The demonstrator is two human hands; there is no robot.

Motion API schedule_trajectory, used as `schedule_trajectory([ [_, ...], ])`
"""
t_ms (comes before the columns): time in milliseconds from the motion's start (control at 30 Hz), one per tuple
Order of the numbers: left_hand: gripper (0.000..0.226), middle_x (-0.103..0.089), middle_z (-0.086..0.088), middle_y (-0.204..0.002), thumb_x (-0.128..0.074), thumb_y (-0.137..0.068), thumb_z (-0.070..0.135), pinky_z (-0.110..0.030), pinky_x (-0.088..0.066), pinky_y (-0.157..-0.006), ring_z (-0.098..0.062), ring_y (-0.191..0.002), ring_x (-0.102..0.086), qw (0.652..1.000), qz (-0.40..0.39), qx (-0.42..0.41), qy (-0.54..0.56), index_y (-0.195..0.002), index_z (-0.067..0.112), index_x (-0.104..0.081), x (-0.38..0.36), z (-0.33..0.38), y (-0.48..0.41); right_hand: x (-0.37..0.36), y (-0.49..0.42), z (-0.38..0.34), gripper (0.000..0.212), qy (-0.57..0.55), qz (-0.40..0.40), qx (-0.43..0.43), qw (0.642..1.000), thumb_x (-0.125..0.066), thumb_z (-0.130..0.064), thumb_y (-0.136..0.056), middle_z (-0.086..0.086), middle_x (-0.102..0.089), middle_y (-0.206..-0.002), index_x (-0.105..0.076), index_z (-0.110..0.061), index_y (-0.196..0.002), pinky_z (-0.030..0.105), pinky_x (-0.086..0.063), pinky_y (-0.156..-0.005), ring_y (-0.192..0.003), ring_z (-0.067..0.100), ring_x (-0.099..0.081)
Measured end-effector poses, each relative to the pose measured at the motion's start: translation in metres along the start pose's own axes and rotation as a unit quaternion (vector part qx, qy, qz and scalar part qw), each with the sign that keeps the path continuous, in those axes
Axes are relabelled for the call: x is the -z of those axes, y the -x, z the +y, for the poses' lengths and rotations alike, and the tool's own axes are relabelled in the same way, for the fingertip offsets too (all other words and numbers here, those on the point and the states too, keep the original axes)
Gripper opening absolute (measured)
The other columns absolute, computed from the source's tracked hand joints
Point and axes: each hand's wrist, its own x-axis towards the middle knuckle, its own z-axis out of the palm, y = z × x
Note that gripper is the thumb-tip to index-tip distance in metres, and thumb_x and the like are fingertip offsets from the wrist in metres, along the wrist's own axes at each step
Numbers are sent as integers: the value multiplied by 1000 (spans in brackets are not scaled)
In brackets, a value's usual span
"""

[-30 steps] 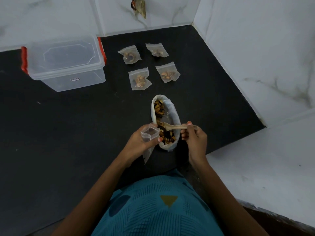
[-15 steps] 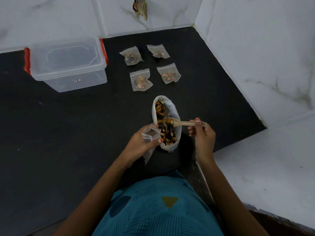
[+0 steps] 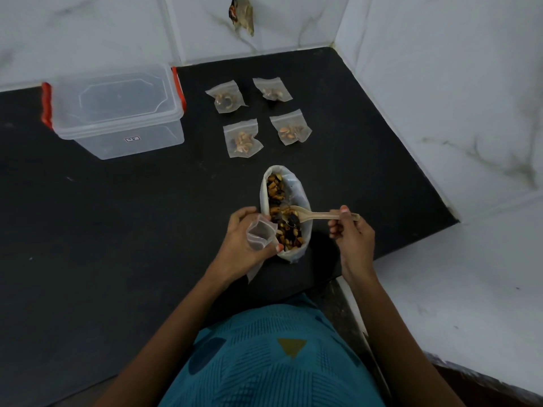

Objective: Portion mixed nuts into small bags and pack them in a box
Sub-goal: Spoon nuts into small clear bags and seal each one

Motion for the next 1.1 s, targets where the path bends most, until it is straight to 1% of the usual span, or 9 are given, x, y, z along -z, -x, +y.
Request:
schedule_trajectory([
  [100,48,-30,5,-127,-80,-68,11,7,-29,-81,17,-105,-33,996,55,-59,-24,-106,24,-53,1,5,-1,3,3,-8,23,-25,-9,1,1000,-47,-20,-95,0,-57,-67,-65,-13,-83,19,-43,-61,-61,5,-50],
  [133,49,-36,4,-124,-80,-67,10,5,-32,-80,17,-103,-36,995,73,-71,-21,-105,23,-52,1,6,-3,4,4,-11,23,-33,-12,0,999,-47,-20,-95,0,-57,-66,-65,-13,-84,19,-43,-61,-61,5,-50],
  [233,54,-49,2,-117,-81,-67,14,-7,-40,-80,-1,-103,-47,992,107,-68,-26,-108,24,-48,3,8,-7,4,11,-26,22,-71,-26,-13,997,-47,-20,-94,-3,-58,-63,-65,-14,-82,20,-43,-63,-61,5,-51],
  [433,59,-46,11,-113,-81,-66,19,-31,-44,-92,-10,-111,-44,988,126,-71,-53,-113,24,-47,-2,14,-14,-4,29,-46,21,-70,-70,15,995,-48,-20,-93,-5,-60,-58,-65,-14,-81,21,-44,-62,-58,4,-53],
  [633,58,-50,5,-117,-81,-66,23,-35,-46,-94,-11,-111,-46,984,143,-79,-67,-113,23,-47,-7,18,-14,-19,43,-49,20,67,-71,163,982,-49,-19,-93,-4,-60,-62,-63,-15,-79,14,-45,-56,-56,1,-55],
  [767,49,-52,9,-109,-77,-63,36,-41,-51,-85,-13,-105,-53,983,154,-90,-36,-99,41,-43,-9,20,-14,-30,50,-45,19,162,-100,269,944,-51,-16,-92,-10,-58,-62,-59,-19,-75,9,-44,-57,-58,-3,-57],
  [833,45,-53,11,-106,-75,-64,41,-38,-52,-82,-11,-102,-54,983,151,-99,-17,-94,47,-42,-10,23,-13,-35,52,-40,15,201,-123,323,917,-53,-17,-91,-14,-58,-67,-62,-13,-80,6,-44,-60,-64,-7,-58],
  [967,48,-57,5,-109,-71,-65,44,-36,-53,-82,-12,-103,-56,984,141,-99,39,-105,31,-48,-11,26,-12,-38,52,-33,27,266,-187,427,844,-49,-21,-87,2,-65,-82,-65,-1,-92,2,-42,-73,-81,-1,-56],
  [1100,49,-59,4,-101,-74,-65,37,-19,-49,-78,-4,-93,-58,980,143,-104,91,-105,22,-50,-9,28,-12,-30,46,-32,23,286,-182,528,779,-49,-19,-88,12,-67,-84,-64,-1,-92,12,-42,-78,-83,9,-54],
])
